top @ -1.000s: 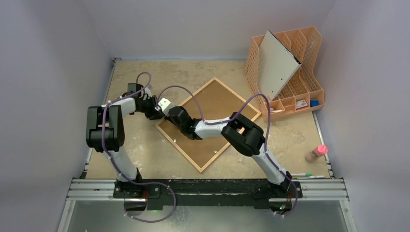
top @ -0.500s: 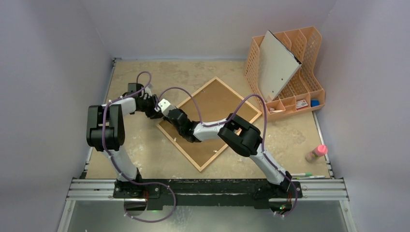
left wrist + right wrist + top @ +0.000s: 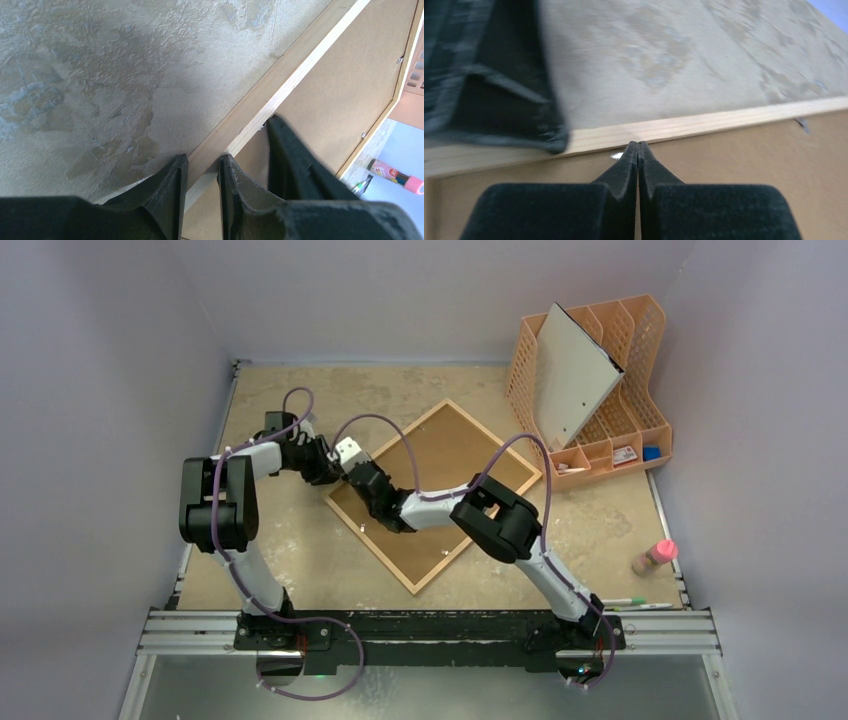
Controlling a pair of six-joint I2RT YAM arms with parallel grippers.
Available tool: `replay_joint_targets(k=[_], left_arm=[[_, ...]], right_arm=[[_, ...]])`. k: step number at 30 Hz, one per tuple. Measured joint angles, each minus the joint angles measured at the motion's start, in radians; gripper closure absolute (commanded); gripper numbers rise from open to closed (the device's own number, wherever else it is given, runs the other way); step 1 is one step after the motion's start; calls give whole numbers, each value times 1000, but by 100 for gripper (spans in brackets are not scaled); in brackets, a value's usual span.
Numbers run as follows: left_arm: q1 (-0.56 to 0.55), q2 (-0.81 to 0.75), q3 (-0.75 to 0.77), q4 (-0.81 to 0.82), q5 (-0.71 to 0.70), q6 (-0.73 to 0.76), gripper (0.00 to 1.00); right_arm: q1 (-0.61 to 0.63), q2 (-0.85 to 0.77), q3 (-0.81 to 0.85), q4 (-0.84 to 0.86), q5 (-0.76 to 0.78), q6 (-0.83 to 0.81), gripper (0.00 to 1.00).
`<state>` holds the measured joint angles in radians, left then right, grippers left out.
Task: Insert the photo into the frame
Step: Install the photo frame at the center of the board.
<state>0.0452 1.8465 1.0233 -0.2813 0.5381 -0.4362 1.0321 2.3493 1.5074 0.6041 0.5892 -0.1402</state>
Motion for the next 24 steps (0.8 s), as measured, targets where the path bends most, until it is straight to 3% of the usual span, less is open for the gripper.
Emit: replay_joint_targets(k=[5, 14, 19, 24], left_arm=[[0, 0, 0, 0, 0, -1, 84], [0, -1, 5, -1, 0, -1, 81], [-1, -1, 15, 3, 2, -9, 70], [-14, 13, 51, -21, -3, -31, 56]], right_arm=[[-62, -7, 25, -53, 55, 66, 99], [-127, -24, 103, -191, 41, 218, 81], [-156, -98, 108, -367, -77, 377, 68], [-276, -325, 31, -537, -190, 568, 56]])
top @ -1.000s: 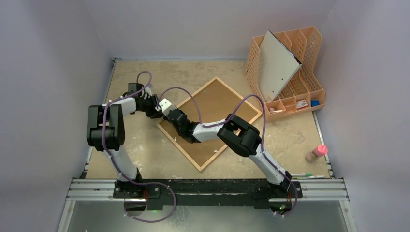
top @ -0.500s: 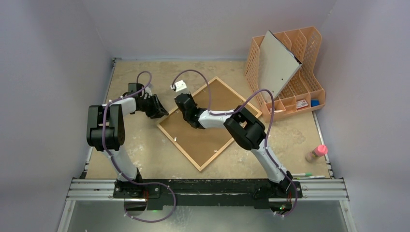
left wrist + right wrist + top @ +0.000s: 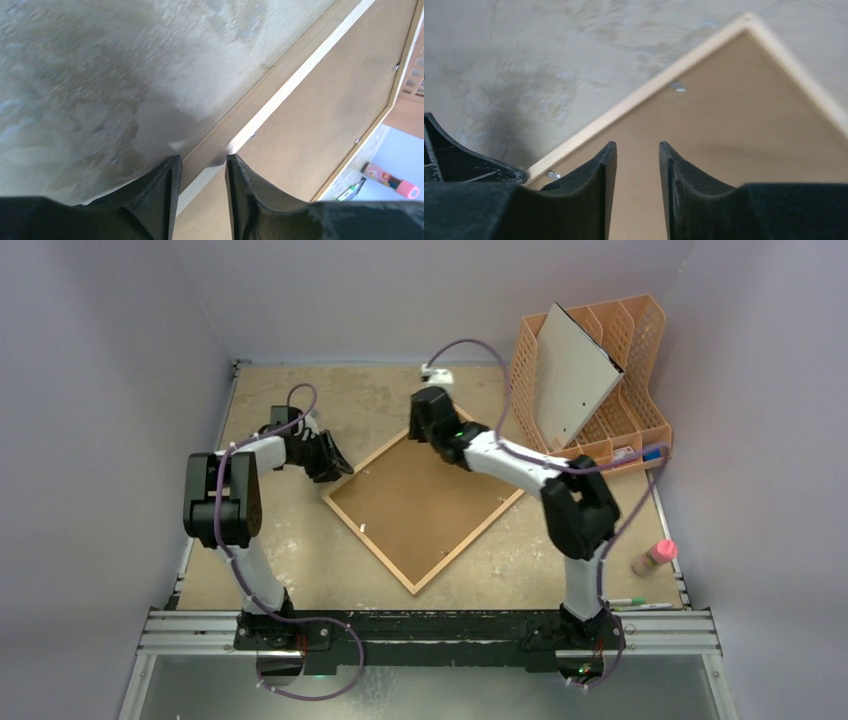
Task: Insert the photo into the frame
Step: Install the photo frame at the center of the board, then adjust the photo frame at the center of the board.
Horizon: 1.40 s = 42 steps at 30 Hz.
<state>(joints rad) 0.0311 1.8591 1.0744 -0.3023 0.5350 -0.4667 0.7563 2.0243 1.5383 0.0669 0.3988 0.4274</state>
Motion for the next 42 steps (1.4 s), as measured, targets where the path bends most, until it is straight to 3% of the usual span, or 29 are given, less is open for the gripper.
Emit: replay_joint_targets(k=[3, 6, 14, 19, 22, 26, 31, 36, 42], left_arm=[[-21, 24, 40, -2, 4, -20, 49], [-40, 42, 72, 3, 8, -32, 46], [-69, 99, 137, 43, 28, -57, 47], [-104, 146, 190, 71, 39, -58, 48], [-116, 159, 202, 82, 45, -64, 50], [-117, 161, 202, 84, 41, -64, 55], [-117, 149, 187, 81, 0, -58, 62], [-106, 91, 130, 68, -77, -29, 64], [-89, -36, -14, 72, -172, -20, 66]], right_arm=[[-86, -158, -86, -99, -20, 103, 39], [-151, -291, -189, -221, -17, 207, 30], [-259, -478, -508, -522, -85, 394, 26], [-294, -496, -584, -559, -157, 426, 26], [-321, -490, -620, -550, -212, 422, 30], [-356, -443, -628, -495, -275, 396, 47], [-373, -360, -566, -457, -339, 351, 59], [-378, -280, -470, -458, -354, 284, 62], [-385, -91, -226, -441, -357, 149, 63]])
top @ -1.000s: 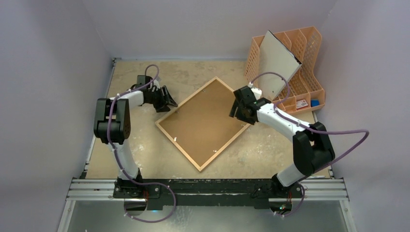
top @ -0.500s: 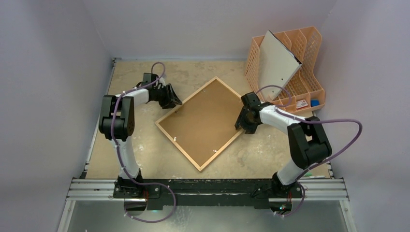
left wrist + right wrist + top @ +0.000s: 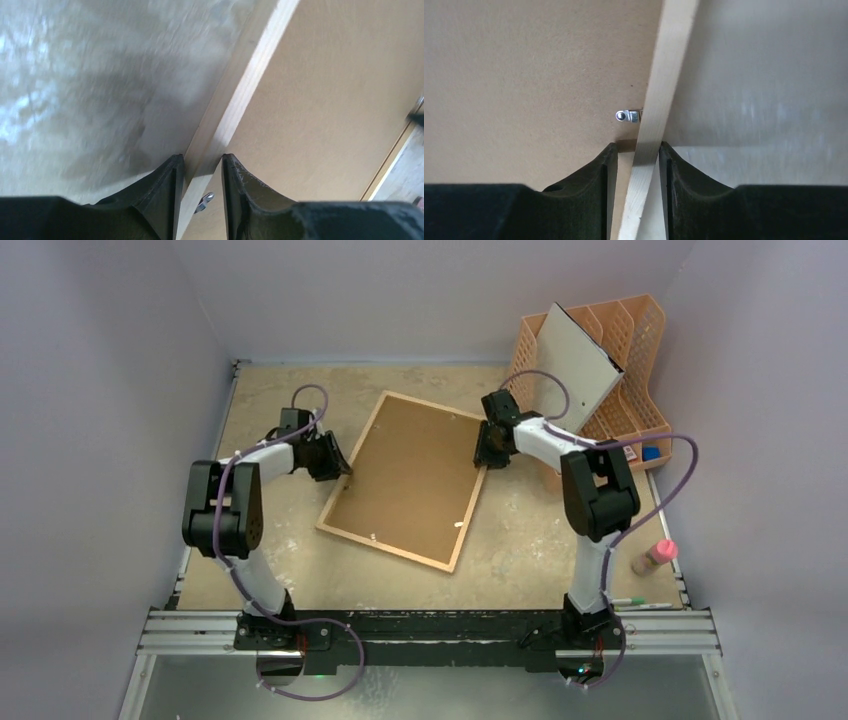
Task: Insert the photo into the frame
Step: Adjust the photo frame at the center of the board.
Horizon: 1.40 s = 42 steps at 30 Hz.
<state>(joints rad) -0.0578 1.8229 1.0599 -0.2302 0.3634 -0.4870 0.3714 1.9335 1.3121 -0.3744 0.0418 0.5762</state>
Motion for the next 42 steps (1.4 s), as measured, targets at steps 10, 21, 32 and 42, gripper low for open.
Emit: replay_joint_targets(k=[10, 21, 32, 42], left_arm=[[-10, -149, -205, -29, 108, 0, 67], [-27, -303, -235, -130, 16, -57, 54], [-2, -627, -238, -150, -252, -167, 51], [72, -759, -228, -359, -439, -184, 45]], right_arm=[[4, 289, 396, 104, 74, -115, 44], [33, 264, 411, -6, 292, -83, 23], [333, 238, 549, -70, 312, -51, 24], [653, 420, 871, -167, 275, 15, 29]])
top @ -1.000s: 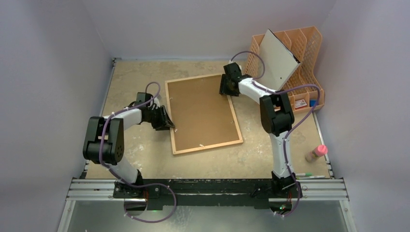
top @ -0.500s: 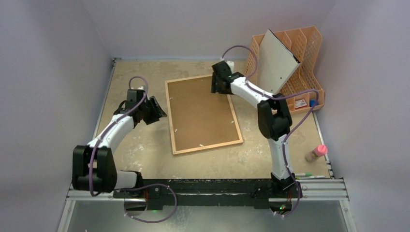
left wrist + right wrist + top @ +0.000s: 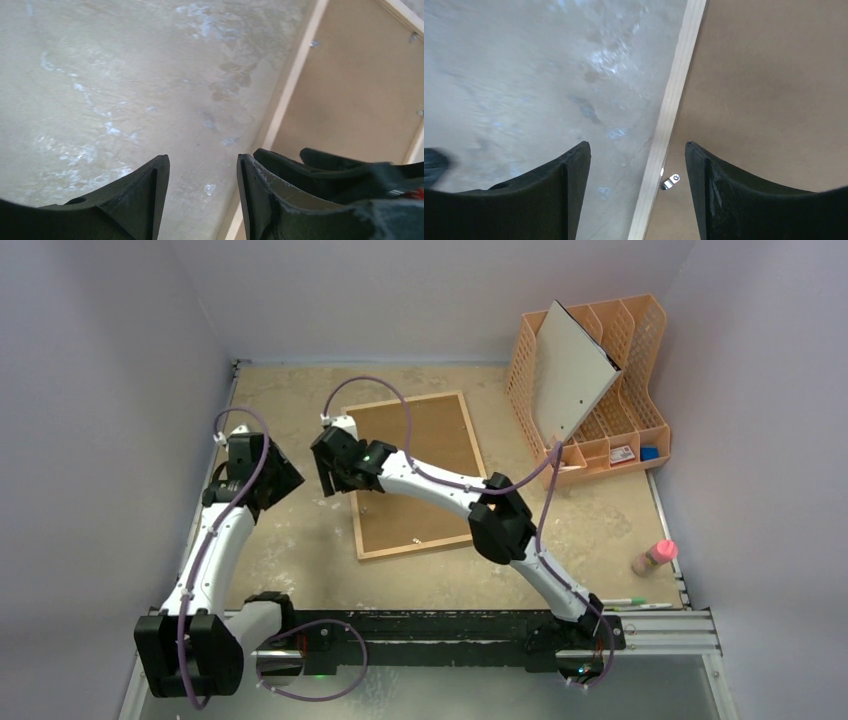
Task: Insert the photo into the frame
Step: Adjust the photo frame at the center of the board, then turn over the photo frame at the center of the board.
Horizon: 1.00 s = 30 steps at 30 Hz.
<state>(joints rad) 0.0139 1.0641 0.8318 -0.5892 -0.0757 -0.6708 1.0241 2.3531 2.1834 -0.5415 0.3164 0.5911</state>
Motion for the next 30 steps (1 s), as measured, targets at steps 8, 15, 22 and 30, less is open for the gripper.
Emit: replay_joint_targets(k=[8, 15, 22, 30], left_arm=[[113, 13, -71, -43, -6, -5, 44], [131, 60, -99, -30, 36, -7, 44], [132, 71, -127, -1, 77, -8, 44], [134, 88, -157, 30, 149, -10, 44]], right_arm=[[18, 115, 12, -88, 37, 11, 41], [36, 115, 20, -107, 42, 11, 57], [65, 153, 74, -146, 76, 12, 73], [75, 174, 118, -194, 130, 48, 100]])
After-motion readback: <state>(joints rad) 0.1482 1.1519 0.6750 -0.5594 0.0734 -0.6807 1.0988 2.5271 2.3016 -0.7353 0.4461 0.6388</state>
